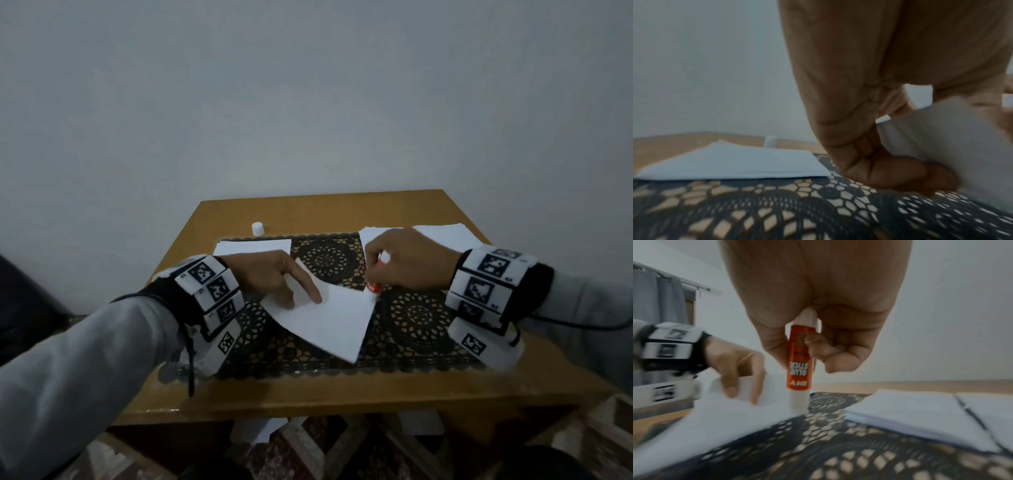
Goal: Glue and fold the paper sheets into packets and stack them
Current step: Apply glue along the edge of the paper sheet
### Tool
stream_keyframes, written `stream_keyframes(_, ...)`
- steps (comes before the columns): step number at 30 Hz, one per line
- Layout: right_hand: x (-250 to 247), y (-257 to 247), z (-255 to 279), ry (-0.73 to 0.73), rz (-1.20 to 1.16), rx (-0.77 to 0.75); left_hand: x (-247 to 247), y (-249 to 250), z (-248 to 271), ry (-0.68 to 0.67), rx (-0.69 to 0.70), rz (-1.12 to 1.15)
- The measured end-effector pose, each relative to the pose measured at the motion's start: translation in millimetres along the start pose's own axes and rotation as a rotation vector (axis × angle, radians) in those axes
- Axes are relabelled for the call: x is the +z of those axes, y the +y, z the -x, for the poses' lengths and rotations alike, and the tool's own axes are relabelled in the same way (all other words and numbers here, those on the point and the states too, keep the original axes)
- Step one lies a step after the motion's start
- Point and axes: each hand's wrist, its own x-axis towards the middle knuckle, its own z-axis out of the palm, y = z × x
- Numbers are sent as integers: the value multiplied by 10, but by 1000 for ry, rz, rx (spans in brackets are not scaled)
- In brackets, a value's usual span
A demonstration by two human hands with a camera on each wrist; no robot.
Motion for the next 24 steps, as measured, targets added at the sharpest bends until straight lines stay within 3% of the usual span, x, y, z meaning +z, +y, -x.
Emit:
stream_keyframes(3, -79, 76, -78, 150, 20, 40, 95, -49, -19, 124, -19, -20)
stream_keyframes(6, -70, 96, -119, 207, 25, 62, 199, -109, -90, 245, -95, -95)
stream_keyframes(24, 289, 5, -318, 15, 59, 50, 372, -167, -133, 292, -171, -126)
